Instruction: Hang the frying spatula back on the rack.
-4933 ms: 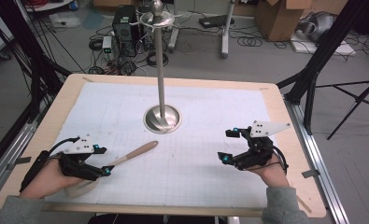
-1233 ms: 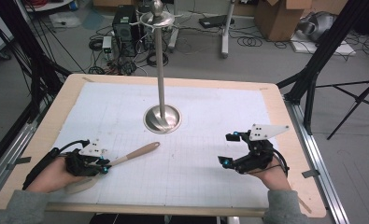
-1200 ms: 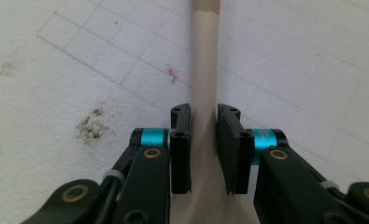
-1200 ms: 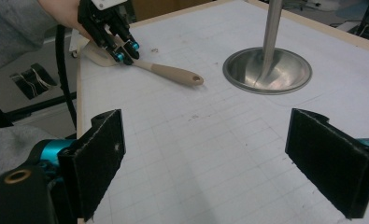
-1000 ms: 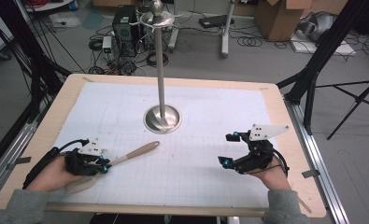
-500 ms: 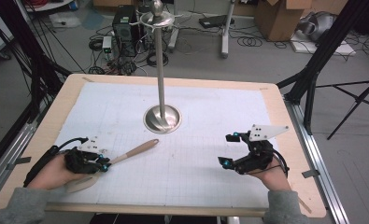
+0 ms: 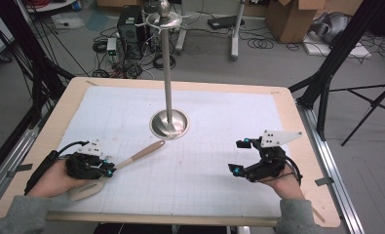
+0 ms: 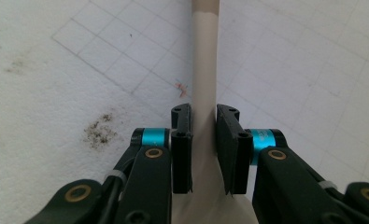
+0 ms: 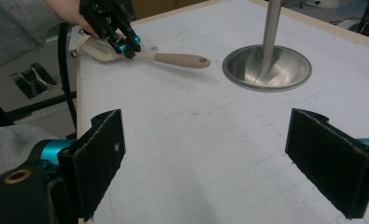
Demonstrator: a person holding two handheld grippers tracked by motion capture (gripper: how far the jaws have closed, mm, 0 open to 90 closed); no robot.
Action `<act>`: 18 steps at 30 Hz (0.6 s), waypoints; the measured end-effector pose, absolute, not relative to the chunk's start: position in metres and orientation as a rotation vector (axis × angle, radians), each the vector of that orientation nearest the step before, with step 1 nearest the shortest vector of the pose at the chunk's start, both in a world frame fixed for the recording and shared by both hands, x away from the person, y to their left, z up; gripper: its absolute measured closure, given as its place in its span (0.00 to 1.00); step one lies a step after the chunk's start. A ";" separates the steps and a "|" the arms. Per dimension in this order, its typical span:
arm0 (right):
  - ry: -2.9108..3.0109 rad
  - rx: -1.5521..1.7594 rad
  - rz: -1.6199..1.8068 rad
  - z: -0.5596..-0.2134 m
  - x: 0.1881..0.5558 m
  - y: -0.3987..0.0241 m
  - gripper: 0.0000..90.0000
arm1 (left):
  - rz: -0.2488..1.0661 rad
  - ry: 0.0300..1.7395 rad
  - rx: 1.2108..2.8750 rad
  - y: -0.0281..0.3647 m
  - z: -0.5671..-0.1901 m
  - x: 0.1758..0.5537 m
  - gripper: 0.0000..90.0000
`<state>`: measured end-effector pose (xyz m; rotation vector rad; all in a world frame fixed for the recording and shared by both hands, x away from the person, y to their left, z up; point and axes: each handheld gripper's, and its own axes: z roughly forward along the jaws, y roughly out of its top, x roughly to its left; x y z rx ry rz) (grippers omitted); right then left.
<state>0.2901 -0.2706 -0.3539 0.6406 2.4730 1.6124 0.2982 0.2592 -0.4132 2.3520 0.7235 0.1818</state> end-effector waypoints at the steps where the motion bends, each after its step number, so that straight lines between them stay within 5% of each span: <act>1: 2.473 0.641 1.612 -0.354 0.290 -0.271 0.12 | 0.184 0.722 2.350 0.260 -0.412 0.298 0.85; 18: 2.471 0.641 1.614 -0.354 0.290 -0.271 0.12 | 0.171 0.731 2.235 0.274 -0.398 0.298 0.85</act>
